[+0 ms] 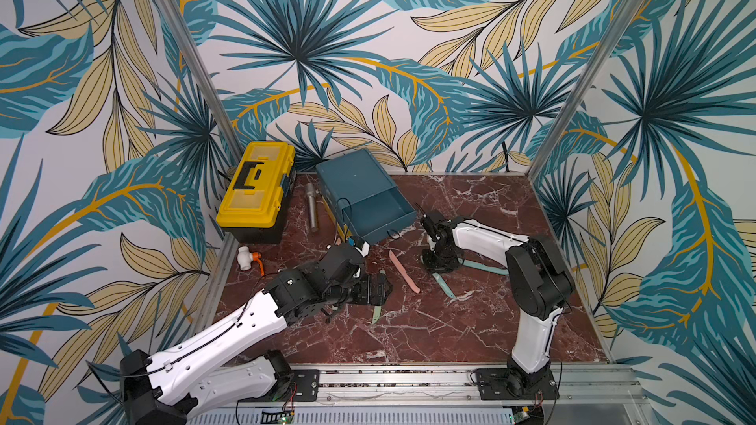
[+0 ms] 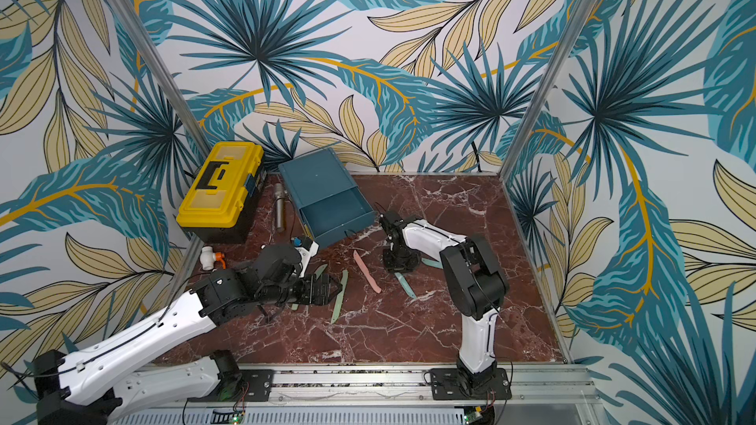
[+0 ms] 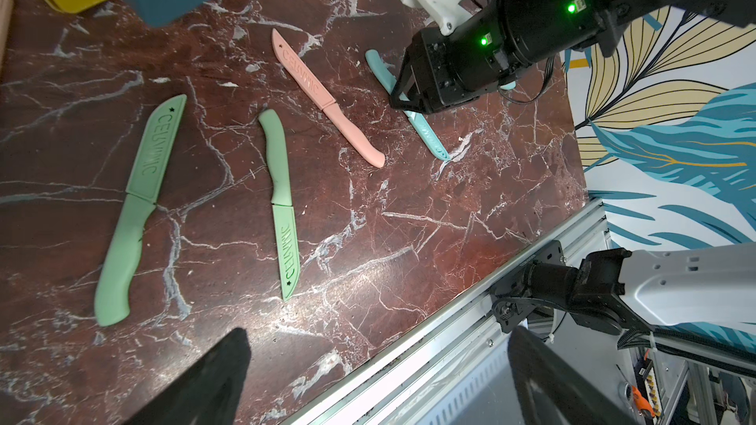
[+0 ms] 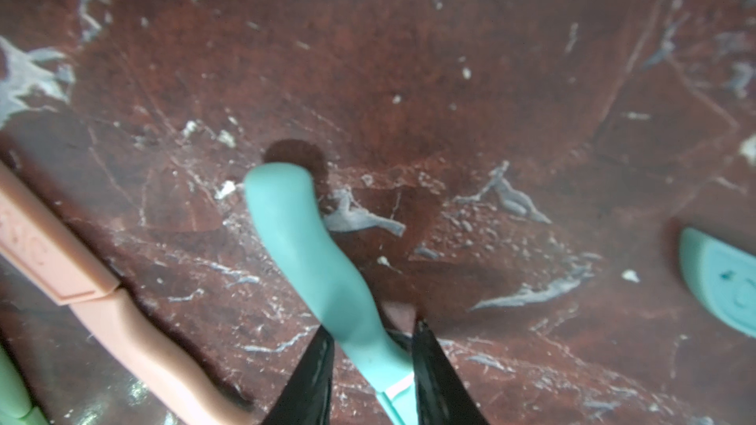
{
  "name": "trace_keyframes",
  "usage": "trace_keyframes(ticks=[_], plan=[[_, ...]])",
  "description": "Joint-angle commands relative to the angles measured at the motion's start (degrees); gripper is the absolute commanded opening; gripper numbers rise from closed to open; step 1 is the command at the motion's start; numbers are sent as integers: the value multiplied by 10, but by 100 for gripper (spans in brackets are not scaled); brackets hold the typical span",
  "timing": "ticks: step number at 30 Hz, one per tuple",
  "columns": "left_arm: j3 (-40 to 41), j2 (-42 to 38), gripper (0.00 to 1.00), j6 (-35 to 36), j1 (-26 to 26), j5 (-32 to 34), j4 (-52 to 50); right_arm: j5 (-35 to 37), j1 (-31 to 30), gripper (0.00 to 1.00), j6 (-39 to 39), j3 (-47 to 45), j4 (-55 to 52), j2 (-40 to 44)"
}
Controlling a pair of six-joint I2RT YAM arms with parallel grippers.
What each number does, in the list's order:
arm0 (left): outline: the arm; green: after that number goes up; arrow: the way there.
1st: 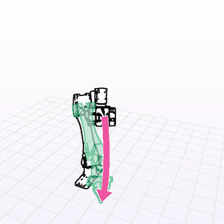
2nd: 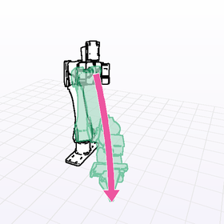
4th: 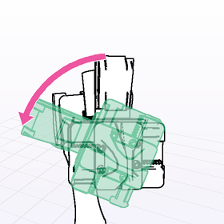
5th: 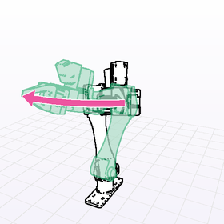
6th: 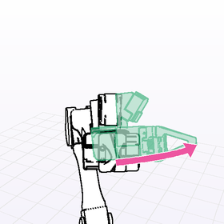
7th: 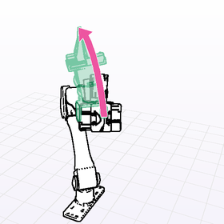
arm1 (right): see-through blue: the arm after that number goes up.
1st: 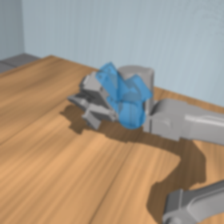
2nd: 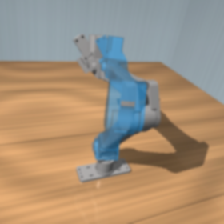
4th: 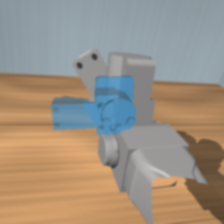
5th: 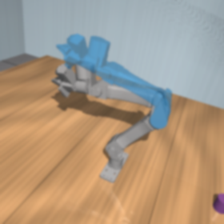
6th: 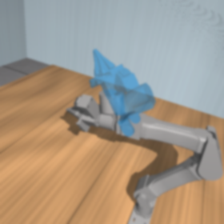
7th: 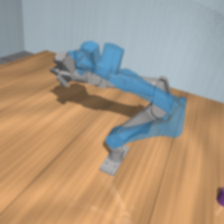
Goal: Place the fruit knives into the drawer by color
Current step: Pick up the fruit knife from the center of the board.
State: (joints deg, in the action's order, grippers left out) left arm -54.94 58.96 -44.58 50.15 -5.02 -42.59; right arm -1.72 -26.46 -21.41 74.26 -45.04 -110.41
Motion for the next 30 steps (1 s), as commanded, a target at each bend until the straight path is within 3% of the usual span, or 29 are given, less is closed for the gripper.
trace_keyframes(ticks=[1,9,16,25,27,29,30], plan=[[11,-8,100,-2,2,4,15,0,1,35,-2,-6,-8,-6],[23,-6,100,-10,3,0,28,0,0,31,25,-20,2,-4],[30,-6,100,-19,4,3,38,6,0,19,43,-21,0,-7],[39,-8,100,-28,8,5,50,16,0,19,39,-35,5,-6],[42,-8,100,-30,8,6,53,15,-1,13,36,-39,7,-8],[44,-8,100,-31,9,6,54,17,0,0,34,-39,6,-10],[44,-7,100,-31,9,7,55,17,-1,0,32,-39,6,-9]])
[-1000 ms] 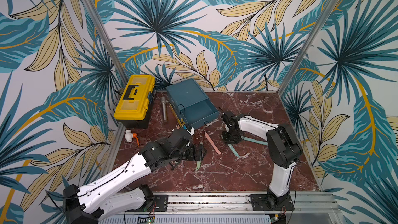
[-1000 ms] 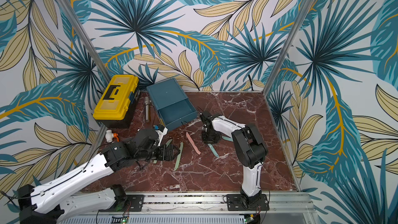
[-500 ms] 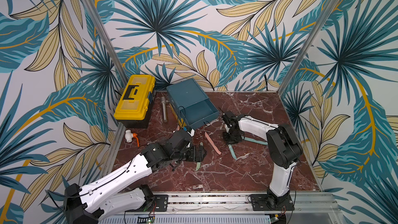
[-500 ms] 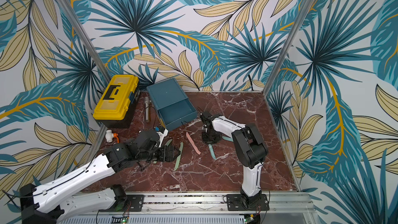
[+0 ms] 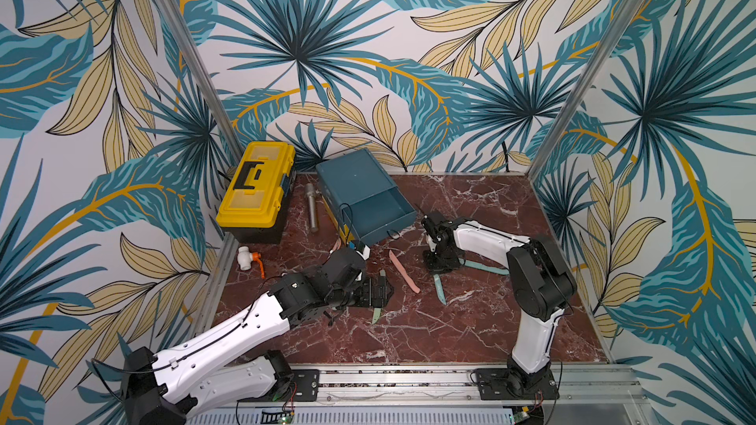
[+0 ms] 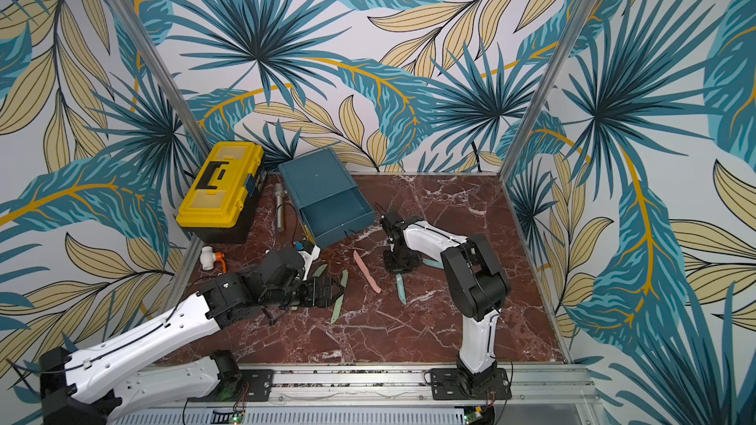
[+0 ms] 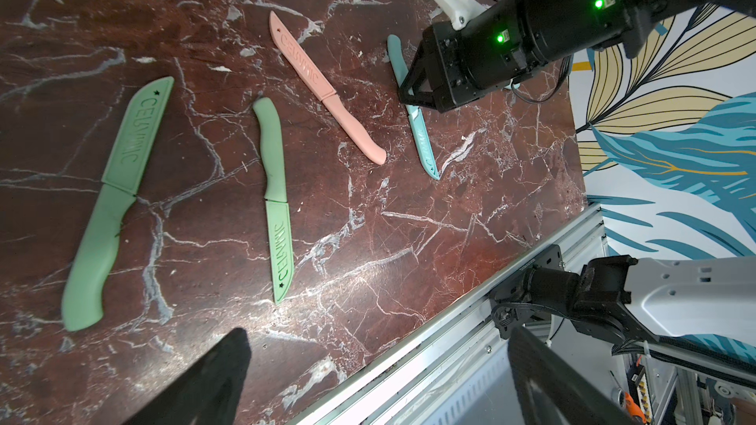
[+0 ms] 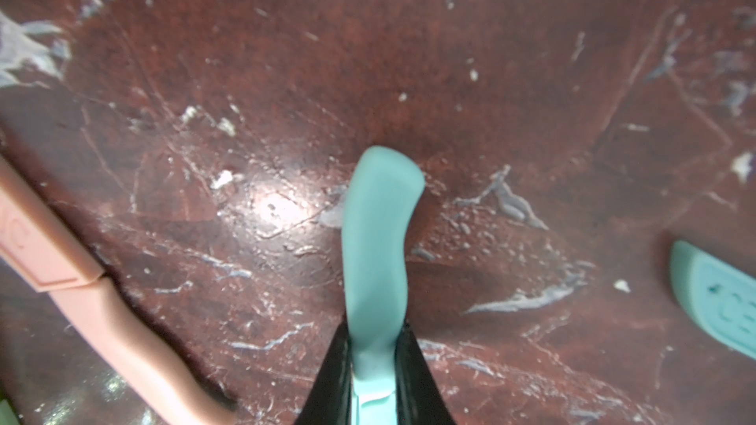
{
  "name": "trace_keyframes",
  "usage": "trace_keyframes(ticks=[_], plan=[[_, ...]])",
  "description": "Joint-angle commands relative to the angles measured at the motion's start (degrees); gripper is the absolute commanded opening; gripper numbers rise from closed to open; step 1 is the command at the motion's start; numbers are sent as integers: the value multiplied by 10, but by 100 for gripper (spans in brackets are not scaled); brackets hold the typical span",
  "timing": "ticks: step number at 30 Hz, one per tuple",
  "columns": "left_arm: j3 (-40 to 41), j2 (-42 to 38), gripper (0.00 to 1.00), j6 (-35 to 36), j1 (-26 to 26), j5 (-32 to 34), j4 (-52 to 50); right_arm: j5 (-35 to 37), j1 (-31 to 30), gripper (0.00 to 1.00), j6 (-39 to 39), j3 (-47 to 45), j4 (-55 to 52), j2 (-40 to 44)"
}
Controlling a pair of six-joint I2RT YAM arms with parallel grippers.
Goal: Place the fruit knives into the drawer by color
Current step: Pick up the fruit knife from the center of the board.
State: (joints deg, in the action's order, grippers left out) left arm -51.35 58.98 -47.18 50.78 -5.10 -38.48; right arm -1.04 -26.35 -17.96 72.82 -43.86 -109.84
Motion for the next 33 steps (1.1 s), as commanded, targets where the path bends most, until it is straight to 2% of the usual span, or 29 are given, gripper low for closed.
trace_keyframes(ticks=[1,8,26,29,33], plan=[[8,-8,100,-5,3,8,13,10,-2,0,-3,-26,-5,-14],[8,-10,100,-6,5,11,13,17,-2,0,-8,-18,-17,-1],[13,-15,100,2,5,18,13,37,4,0,-50,8,-97,97],[10,-11,100,7,5,16,16,28,6,0,-75,9,-108,106],[1,1,100,15,5,15,17,1,11,0,-160,9,-132,118]])
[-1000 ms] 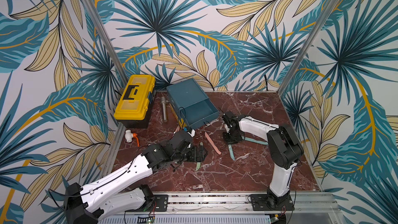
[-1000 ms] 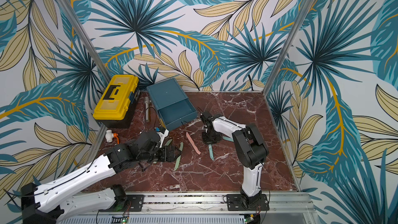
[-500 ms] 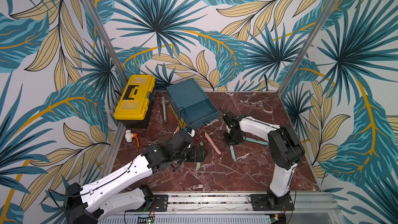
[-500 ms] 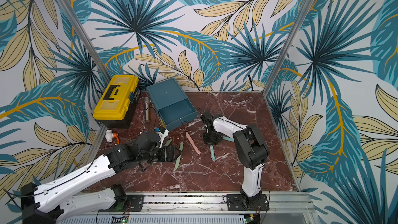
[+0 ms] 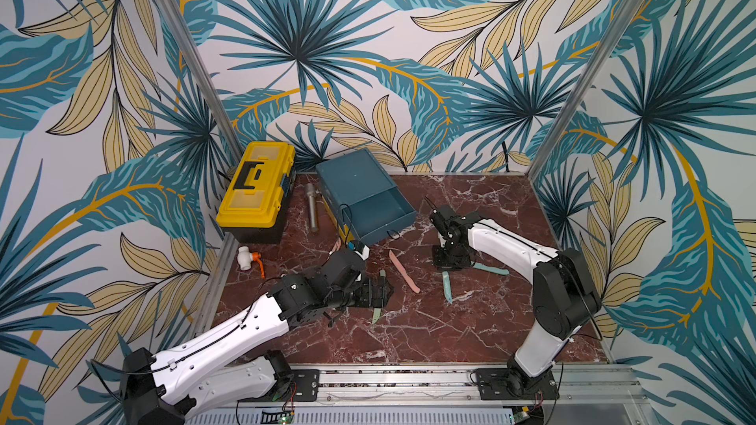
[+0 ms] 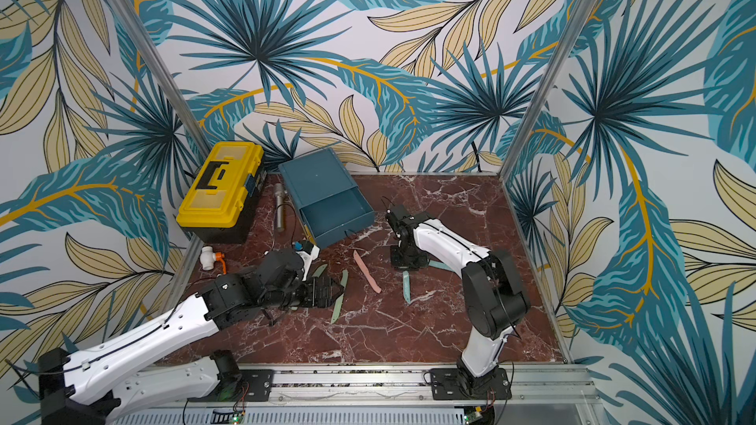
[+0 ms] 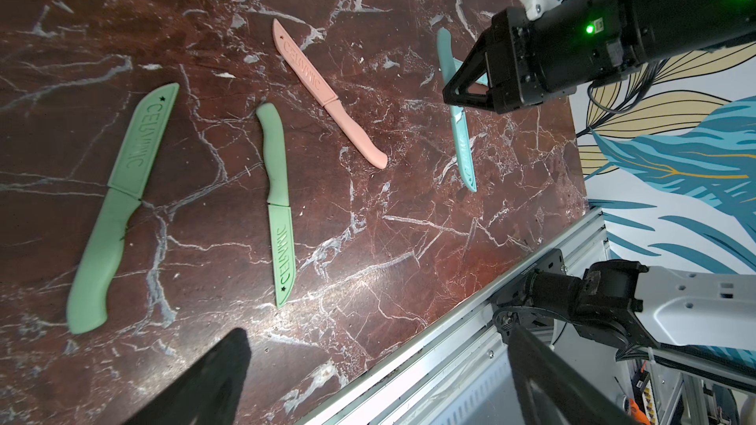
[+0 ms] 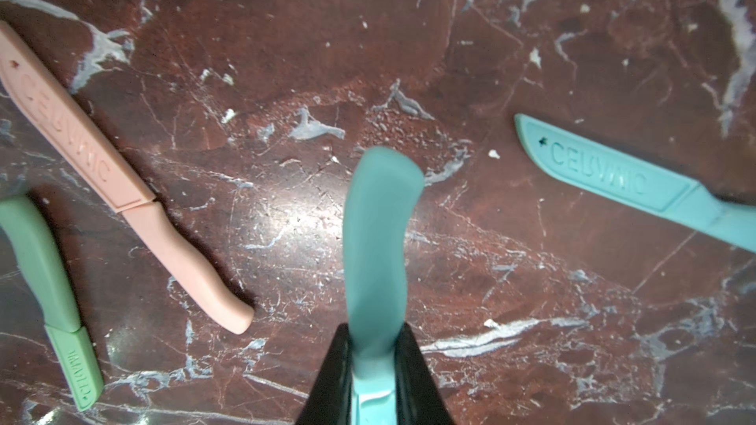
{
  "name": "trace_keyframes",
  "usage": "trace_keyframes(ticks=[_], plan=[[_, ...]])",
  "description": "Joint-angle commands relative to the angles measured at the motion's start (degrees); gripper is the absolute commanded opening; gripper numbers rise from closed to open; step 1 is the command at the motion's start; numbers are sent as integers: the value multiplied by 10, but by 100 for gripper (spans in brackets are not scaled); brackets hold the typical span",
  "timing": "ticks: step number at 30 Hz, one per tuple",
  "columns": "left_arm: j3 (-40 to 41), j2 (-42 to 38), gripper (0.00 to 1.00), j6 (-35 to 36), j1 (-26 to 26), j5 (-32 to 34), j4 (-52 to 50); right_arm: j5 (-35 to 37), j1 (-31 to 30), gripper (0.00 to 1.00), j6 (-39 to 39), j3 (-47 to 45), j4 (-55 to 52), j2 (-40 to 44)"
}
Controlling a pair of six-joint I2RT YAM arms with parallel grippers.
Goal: Place the fruit knives into the drawer by color
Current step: Pick up the fruit knife from the center of the board.
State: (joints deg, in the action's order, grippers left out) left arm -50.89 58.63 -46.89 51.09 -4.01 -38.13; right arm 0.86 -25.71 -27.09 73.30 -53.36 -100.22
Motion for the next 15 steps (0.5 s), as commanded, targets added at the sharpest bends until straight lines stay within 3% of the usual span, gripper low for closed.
trace_keyframes(ticks=[1,8,15], plan=[[-6,8,100,15,2,4,14,-31,8,0,-98,1,-43,26],[-34,16,100,38,2,17,-5,-157,19,0,-288,-46,-5,102],[-91,12,100,63,-13,60,-32,-210,12,0,-391,-29,24,213]])
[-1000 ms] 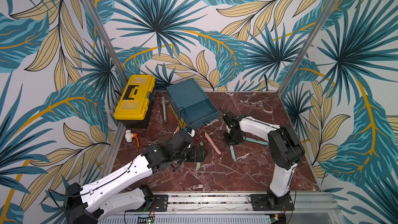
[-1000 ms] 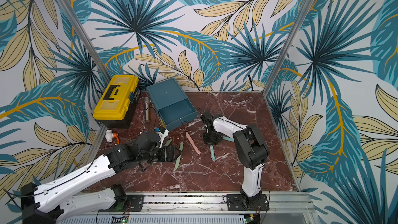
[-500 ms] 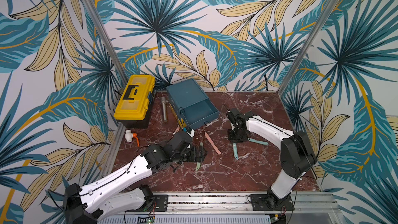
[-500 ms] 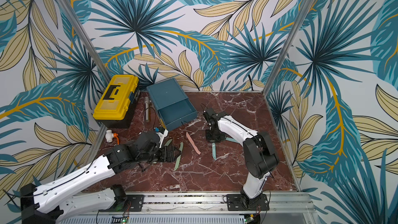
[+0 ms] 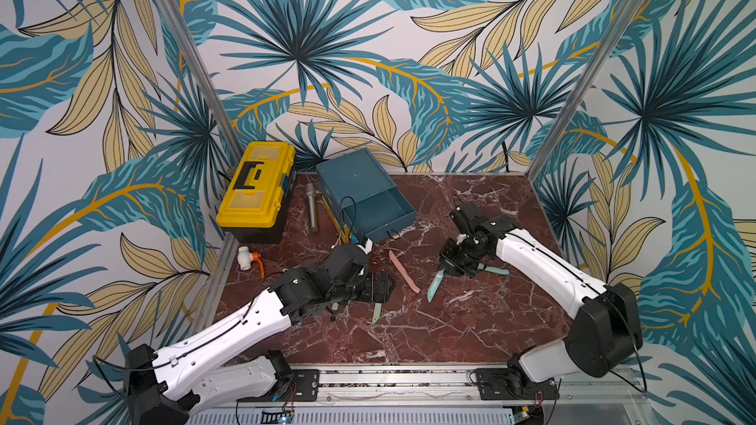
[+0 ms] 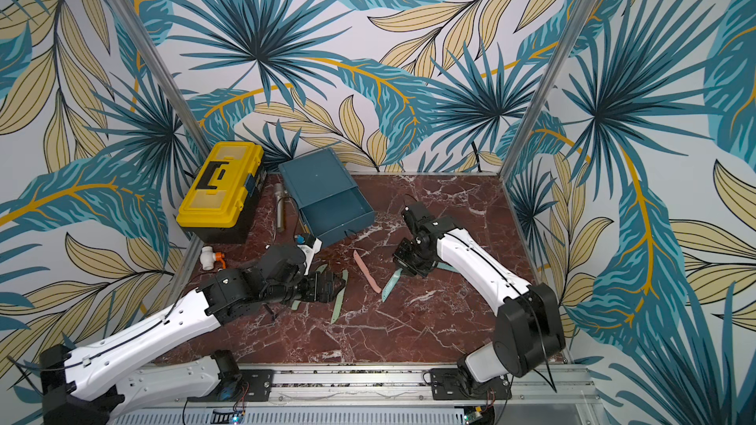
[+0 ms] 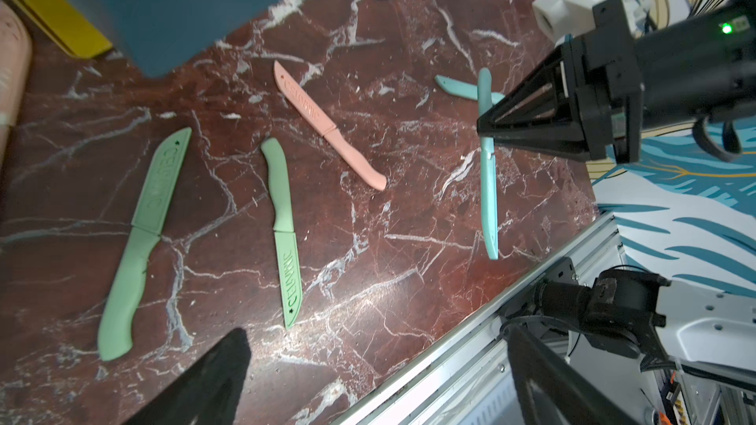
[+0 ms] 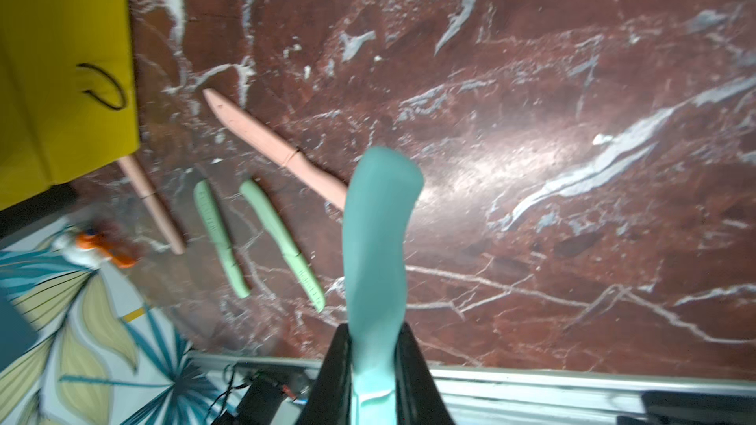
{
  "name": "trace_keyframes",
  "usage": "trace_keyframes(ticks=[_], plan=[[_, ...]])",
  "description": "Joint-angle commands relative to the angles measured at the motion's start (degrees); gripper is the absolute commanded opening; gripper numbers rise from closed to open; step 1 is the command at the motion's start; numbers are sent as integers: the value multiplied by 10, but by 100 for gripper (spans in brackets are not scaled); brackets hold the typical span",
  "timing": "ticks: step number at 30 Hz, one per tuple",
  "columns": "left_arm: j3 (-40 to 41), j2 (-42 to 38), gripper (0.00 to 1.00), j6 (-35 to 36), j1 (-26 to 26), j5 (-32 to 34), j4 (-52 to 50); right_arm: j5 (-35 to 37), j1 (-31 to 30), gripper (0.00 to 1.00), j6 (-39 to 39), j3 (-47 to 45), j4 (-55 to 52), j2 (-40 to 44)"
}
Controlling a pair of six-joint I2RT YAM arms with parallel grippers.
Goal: Place the fruit knives into the drawer by color
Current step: Pick up the fruit knife from the center of the board, then place the fruit knife in the drawer.
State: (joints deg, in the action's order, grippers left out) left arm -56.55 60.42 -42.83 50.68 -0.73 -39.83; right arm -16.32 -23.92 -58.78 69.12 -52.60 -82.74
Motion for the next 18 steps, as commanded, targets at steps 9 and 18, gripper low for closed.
trace_keyframes(ticks=[9,18], plan=[[-177,33,100,87,-93,28,-58,-79,-44,0,-121,193,66,19],[-257,86,100,117,-149,-10,-67,-119,-50,0,-120,366,102,-165]])
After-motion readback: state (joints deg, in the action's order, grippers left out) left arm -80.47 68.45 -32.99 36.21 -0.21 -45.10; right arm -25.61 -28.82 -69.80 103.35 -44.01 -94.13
